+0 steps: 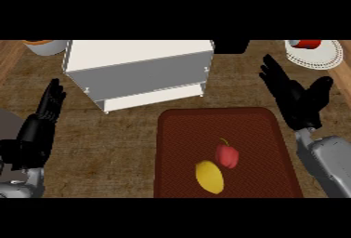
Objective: Pick the bell pepper from the tray and place it in the tiered shelf
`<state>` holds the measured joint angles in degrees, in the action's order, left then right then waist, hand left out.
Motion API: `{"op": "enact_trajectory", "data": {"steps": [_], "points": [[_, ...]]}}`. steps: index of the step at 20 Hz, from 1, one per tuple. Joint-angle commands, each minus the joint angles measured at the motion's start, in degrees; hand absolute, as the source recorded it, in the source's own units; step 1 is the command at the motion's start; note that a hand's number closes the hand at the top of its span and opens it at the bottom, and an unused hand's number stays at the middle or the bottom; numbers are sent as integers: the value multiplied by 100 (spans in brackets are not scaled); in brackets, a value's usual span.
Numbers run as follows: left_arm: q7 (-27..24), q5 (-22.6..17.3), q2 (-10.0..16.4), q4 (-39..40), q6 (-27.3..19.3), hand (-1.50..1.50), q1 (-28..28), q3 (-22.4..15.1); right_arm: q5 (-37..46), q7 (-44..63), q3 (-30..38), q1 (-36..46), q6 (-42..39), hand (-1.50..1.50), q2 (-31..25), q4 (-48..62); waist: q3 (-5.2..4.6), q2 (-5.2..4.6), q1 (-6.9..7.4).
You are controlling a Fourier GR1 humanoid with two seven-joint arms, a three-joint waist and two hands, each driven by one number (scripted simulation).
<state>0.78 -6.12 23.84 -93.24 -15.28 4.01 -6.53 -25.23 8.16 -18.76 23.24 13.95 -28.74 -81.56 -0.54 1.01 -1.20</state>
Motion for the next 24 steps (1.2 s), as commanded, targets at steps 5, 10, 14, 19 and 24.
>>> {"op": "enact_trajectory", "data": {"steps": [5,10,14,19,24], "points": [[826,-598,-293,808,-32,0,-819,227,1689,-478,601,-707,1770,150,-1283,-829,-11,121,-672],[1130,-985,-594,1036,61,0,-1174,194,2234,357,697,-2232,3180,150,-1342,-351,15,45,-792],[1120,-1240,-409,1096,569,0,-1074,277,2815,-1,260,-3651,3955,-150,-1159,-1886,26,21,-506],[1439,-1187,-508,1011,543,0,-787,111,3431,406,-373,-4981,3895,-150,-1737,-3531,31,-32,-244],[1287,-1179,-439,1146,753,0,-788,145,4800,1715,-1132,-5552,3968,-150,-1995,-4662,13,-69,-40]]}}
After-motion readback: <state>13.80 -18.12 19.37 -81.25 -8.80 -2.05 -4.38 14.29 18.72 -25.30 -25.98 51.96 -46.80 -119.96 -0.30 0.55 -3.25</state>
